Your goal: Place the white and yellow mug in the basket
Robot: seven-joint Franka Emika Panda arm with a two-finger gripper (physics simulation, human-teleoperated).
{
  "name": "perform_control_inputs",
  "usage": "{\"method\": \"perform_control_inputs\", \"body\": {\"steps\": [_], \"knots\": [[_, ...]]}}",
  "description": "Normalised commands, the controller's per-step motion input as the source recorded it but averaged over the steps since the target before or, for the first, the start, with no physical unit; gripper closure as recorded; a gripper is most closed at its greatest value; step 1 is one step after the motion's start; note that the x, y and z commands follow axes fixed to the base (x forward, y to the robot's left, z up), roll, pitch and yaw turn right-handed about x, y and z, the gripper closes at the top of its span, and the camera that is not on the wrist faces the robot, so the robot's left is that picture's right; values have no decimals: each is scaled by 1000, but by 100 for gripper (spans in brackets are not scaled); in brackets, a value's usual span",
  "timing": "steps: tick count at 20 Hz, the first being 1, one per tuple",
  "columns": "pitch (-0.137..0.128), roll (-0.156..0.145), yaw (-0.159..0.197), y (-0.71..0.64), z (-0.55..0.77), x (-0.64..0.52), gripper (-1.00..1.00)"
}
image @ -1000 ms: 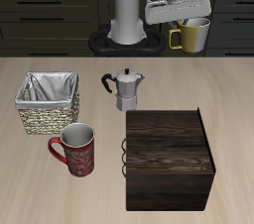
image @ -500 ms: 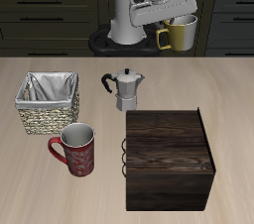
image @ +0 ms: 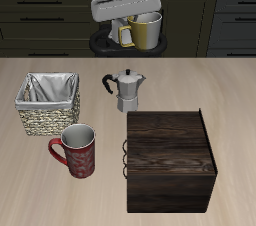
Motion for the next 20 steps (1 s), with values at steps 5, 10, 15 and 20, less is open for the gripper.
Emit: {"method": "perform_control_inputs", "body": {"steps": [5,10,15,20], "knots": [[44,-31,6,-715,25,148,100],[23,-71,3,-635,39,107,100],[-3,-41,-12,-612,158,5,100],[-28,-70,-6,-614,172,57,100]]}}
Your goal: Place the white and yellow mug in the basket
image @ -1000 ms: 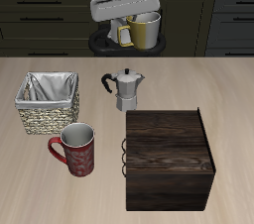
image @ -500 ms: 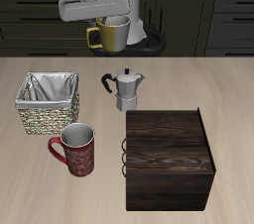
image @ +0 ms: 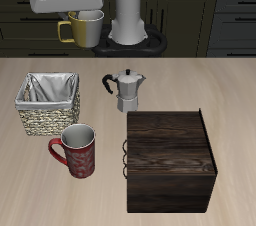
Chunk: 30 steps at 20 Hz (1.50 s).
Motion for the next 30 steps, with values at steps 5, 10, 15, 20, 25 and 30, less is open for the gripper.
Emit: {"method": "perform_control_inputs", "body": {"steps": [5,10,15,20,25,30], "knots": [[13,-58,-34,-610,53,187,100],[-25,-36,4,-288,76,210,100],[-25,-5,-25,-87,3,310,100],[6,-44,-16,-188,-86,214,100],[5,-31,-23,-103,-83,151,100],[18,6,-13,39,-151,93,100]]}}
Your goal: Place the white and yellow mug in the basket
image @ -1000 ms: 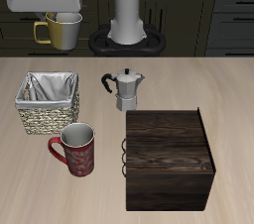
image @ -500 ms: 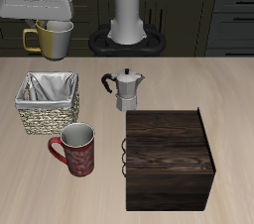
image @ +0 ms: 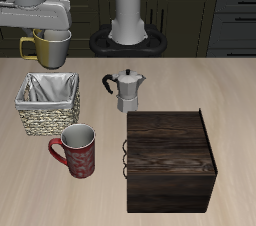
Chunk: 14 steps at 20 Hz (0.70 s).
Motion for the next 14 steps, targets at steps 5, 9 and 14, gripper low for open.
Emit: {"method": "perform_control_inputs", "body": {"steps": [5,9,14], "knots": [[21,5,13,118,-242,54,100],[21,3,-1,42,-294,95,100],[13,-31,-10,-6,-193,43,100]]}}
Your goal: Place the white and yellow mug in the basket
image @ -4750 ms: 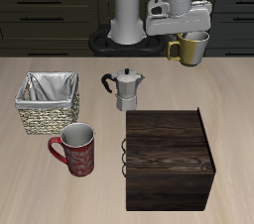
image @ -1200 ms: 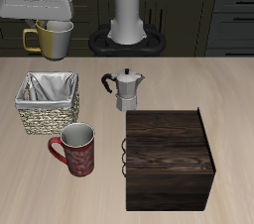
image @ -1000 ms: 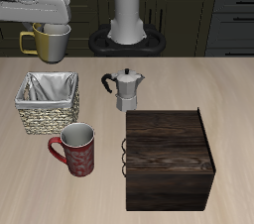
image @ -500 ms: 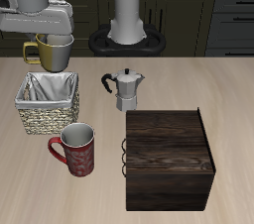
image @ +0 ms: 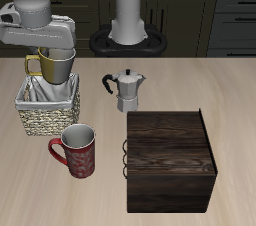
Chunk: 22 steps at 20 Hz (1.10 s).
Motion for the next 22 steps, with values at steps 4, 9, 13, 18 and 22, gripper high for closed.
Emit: {"method": "perform_control_inputs", "body": {"steps": [4,9,13,18,22], "knots": [[27,-15,-26,-168,-214,16,100],[31,-18,-9,-34,-204,-13,100],[18,-57,8,-121,-222,-7,100],[50,-13,2,-100,-296,4,100],[41,-81,13,-102,-318,-1,100]]}}
